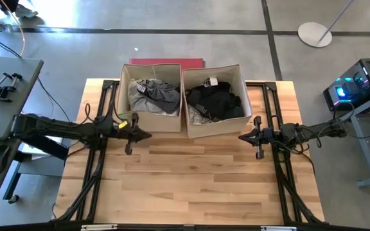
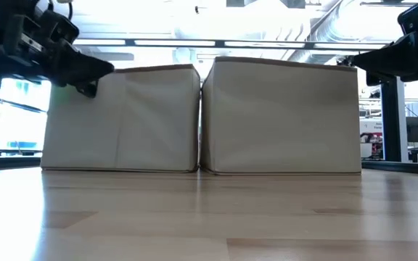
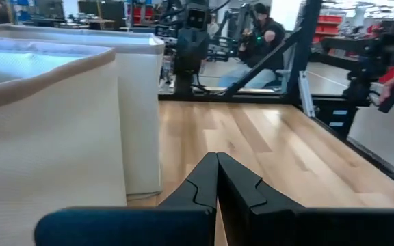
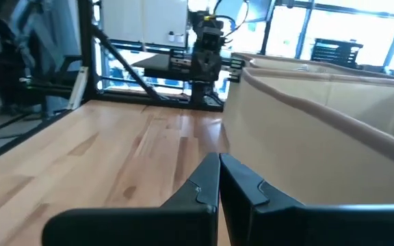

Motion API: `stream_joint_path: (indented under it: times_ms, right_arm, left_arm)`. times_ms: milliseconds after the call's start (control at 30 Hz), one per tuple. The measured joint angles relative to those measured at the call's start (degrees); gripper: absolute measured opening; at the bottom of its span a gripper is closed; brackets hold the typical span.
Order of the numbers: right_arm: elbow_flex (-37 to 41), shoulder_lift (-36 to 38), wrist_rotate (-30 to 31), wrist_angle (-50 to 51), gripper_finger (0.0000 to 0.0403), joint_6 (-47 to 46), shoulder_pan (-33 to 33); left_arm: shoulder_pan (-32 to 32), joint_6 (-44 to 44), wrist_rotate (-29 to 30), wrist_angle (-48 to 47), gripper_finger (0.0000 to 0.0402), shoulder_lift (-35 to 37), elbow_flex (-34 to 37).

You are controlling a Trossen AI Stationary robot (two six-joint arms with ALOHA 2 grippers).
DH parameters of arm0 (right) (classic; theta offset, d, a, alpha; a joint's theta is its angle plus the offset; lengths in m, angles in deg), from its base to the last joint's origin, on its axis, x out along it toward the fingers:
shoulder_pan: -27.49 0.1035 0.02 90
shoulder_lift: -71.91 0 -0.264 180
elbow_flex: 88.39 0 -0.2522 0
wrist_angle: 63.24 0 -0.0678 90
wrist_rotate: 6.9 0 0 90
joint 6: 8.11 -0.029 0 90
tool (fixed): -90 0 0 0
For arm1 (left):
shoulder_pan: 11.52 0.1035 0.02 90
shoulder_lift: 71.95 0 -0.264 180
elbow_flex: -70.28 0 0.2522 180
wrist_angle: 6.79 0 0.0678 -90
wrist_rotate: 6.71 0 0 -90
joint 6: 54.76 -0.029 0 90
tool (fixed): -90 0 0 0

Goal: Sort clothes
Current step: Return to Home Position

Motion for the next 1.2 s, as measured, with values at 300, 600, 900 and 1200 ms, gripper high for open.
stream_joint_path:
  times_ms: [300, 600, 900, 1200]
  right_arm:
    - [0.00, 0.00, 2.10, -0.35, 0.0000, 0.07, 0.00]
    - [-0.02, 0.00, 2.08, -0.35, 0.0000, -1.91, 0.00]
    - [-0.02, 0.00, 2.08, -0.33, 0.0000, -1.88, 0.00]
    - [-0.02, 0.00, 4.88, -0.56, 0.0000, -18.84, 0.00]
  left_arm:
    - [11.29, -2.53, -9.16, 0.55, 0.0000, 0.02, 0.20]
    - [9.94, 0.44, -11.71, -1.79, 0.0000, 0.02, 0.17]
    - [8.48, 0.90, -11.47, -2.10, 0.0000, 0.02, 0.17]
    - [8.45, 0.59, -11.47, -2.09, 0.0000, 0.01, 0.20]
